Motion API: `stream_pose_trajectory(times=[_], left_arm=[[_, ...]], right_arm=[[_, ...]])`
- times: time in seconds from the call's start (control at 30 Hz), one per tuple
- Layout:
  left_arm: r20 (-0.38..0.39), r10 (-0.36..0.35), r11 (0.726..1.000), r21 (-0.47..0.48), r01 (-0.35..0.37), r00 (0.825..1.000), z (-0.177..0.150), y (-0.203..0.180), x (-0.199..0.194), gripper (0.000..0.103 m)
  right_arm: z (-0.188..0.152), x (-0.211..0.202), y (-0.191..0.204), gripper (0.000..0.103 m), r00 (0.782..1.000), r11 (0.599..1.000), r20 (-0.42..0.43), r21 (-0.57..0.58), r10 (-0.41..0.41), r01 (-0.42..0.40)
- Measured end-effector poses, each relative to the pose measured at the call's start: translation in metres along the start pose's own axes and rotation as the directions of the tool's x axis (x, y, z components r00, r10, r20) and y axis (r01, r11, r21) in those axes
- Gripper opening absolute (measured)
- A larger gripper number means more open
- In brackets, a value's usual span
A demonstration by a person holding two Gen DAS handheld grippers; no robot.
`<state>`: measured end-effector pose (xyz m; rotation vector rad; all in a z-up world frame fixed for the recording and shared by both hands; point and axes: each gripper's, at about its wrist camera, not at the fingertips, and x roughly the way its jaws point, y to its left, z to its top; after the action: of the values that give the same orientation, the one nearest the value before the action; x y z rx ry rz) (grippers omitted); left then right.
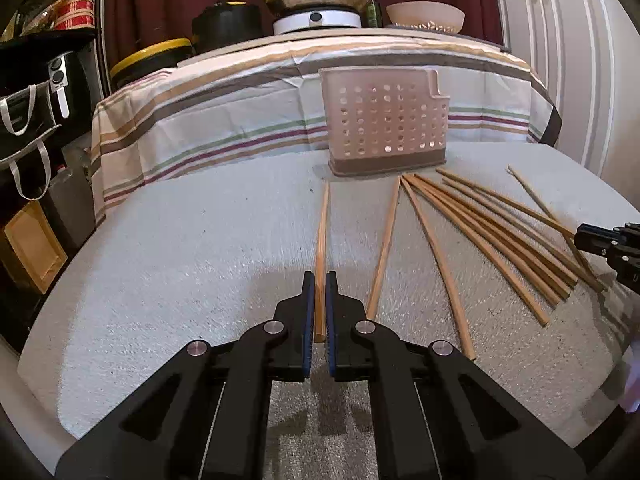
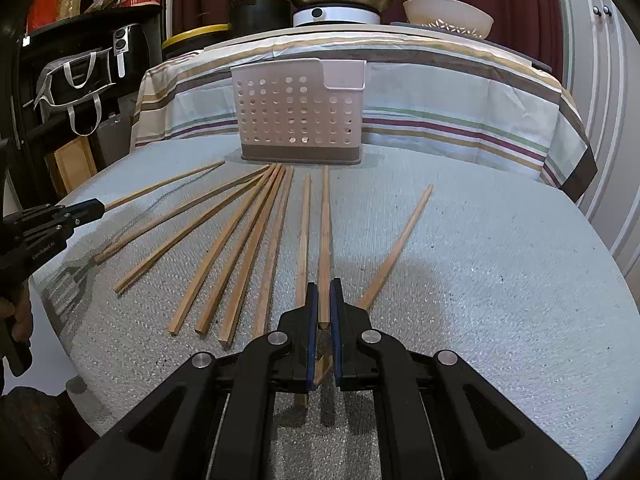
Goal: Organize utensils
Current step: 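Close the right tool on one chopstick while the left tool grasps another chopstick, then lift both held chopsticks and carry them above the pink caddy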
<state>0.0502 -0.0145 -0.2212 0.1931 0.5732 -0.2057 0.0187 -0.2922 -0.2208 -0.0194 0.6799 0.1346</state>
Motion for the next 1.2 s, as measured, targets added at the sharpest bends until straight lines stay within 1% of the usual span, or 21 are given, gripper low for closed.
stream_pose_trajectory(times=[0.2,0.33,0.5,0.73,1.0,1.2], left_arm=[[0.046,0.02,1.0,-0.009,-0.02,0.999,0.012,0.002,-0.014,0.006],[0.074,0.033,0.999,-0.018,-0.032,0.997,0.024,0.004,-0.025,0.006],[0.109,0.043,0.999,-0.035,-0.039,0.993,0.04,0.01,-0.041,0.006],[0.147,0.041,0.997,-0.064,-0.031,0.988,0.066,0.019,-0.063,0.006],[0.151,0.004,0.994,-0.111,0.013,0.988,0.093,0.034,-0.071,0.006],[0.152,0.003,0.993,-0.115,0.015,0.988,0.112,0.042,-0.06,0.006]], right_arm=[[0.007,-0.01,-0.001,0.007,0.999,1.0,0.032,0.005,-0.01,0.009],[0.018,-0.023,-0.001,0.007,0.997,1.0,0.071,0.005,-0.017,0.017],[0.036,-0.041,0.0,0.007,0.991,1.0,0.132,0.0,-0.022,0.023],[0.062,-0.063,0.0,0.007,0.978,1.0,0.207,0.006,-0.026,0.026],[0.094,-0.071,-0.005,0.007,0.963,0.999,0.268,0.017,-0.038,0.035],[0.114,-0.062,-0.009,0.007,0.956,0.999,0.291,0.013,-0.034,0.031]])
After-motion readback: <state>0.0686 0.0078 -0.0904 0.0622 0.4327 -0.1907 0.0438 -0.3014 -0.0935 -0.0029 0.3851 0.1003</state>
